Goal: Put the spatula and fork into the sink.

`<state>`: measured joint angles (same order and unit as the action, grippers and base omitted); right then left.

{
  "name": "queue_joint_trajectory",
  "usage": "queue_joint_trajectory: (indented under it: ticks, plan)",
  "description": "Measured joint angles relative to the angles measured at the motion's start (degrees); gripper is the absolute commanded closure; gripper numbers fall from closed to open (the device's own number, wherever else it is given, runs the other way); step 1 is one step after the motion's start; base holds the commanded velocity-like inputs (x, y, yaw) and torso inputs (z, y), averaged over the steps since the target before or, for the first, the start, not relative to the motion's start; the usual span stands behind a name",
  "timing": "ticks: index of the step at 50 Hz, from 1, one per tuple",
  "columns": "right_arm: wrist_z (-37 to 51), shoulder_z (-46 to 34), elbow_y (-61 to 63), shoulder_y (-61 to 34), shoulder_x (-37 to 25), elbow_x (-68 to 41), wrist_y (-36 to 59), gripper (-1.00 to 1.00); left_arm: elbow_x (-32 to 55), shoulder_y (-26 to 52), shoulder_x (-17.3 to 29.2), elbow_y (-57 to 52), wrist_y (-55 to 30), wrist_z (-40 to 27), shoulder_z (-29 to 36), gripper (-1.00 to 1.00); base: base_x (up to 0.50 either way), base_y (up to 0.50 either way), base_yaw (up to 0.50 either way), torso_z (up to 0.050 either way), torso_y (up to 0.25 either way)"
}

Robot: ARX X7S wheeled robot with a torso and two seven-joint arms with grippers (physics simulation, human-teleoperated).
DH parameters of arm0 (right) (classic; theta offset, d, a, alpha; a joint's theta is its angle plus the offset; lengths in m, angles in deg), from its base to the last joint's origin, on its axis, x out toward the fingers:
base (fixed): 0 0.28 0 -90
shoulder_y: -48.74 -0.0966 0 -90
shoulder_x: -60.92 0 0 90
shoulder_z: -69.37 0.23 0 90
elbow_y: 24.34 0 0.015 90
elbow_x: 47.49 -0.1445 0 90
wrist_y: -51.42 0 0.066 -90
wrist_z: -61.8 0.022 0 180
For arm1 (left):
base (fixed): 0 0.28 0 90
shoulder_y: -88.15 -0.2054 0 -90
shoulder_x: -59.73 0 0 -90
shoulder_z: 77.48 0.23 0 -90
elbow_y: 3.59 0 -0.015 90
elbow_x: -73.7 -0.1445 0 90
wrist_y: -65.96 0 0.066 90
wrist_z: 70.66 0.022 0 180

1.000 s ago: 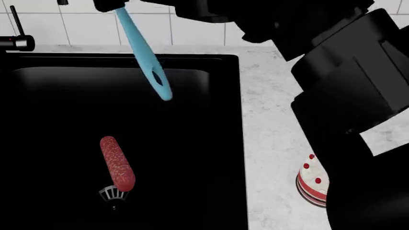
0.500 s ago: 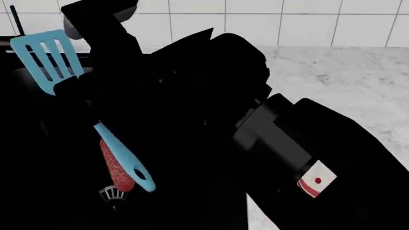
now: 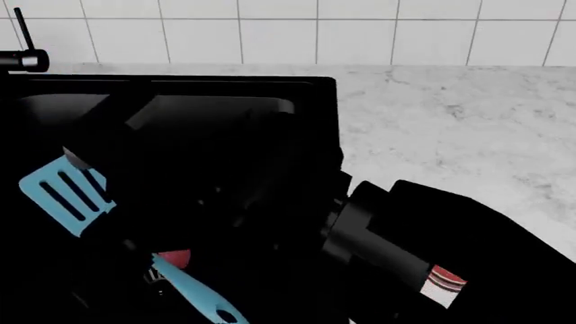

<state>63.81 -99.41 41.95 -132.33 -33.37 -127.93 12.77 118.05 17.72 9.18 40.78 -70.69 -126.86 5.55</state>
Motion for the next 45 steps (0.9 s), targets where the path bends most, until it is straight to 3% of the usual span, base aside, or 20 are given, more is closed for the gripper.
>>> queue_joint_trajectory:
  ticks: [13, 24, 25, 35, 45]
  plan:
    - [-3.0, -6.9, -2.4, 3.9, 3.1, 1.7, -2.4, 1.00, -0.8, -1.0, -0.1, 0.5, 1.3, 0.7, 0.2, -1.00, 0.00, 0.00, 0.00, 0.000, 0.000]
    - [-4.3, -7.9, -4.0, 7.0, 4.3, 5.5, -1.6, 1.00, -1.3, -2.0, -0.2, 0.8, 2.3, 1.2, 0.1, -1.00, 0.00, 0.00, 0.00, 0.000, 0.000]
    - [-4.4, -8.0, -4.1, 7.1, 4.3, 5.8, -1.5, -1.00, -1.4, -2.1, -0.2, 0.9, 2.4, 1.2, 0.1, -1.00, 0.00, 0.00, 0.00, 0.000, 0.000]
    - [-4.5, -7.8, -4.3, 6.5, 4.2, 9.7, -0.5, -1.00, -1.3, -2.7, -0.1, 0.9, 2.9, 1.3, -0.4, -1.00, 0.00, 0.00, 0.00, -0.001, 0.000]
    - [-4.7, -9.1, -3.3, 2.5, 4.2, 5.3, -2.3, -1.00, 0.0, -2.1, 0.1, 0.0, 1.7, 0.5, -0.8, -1.00, 0.00, 0.00, 0.00, 0.000, 0.000]
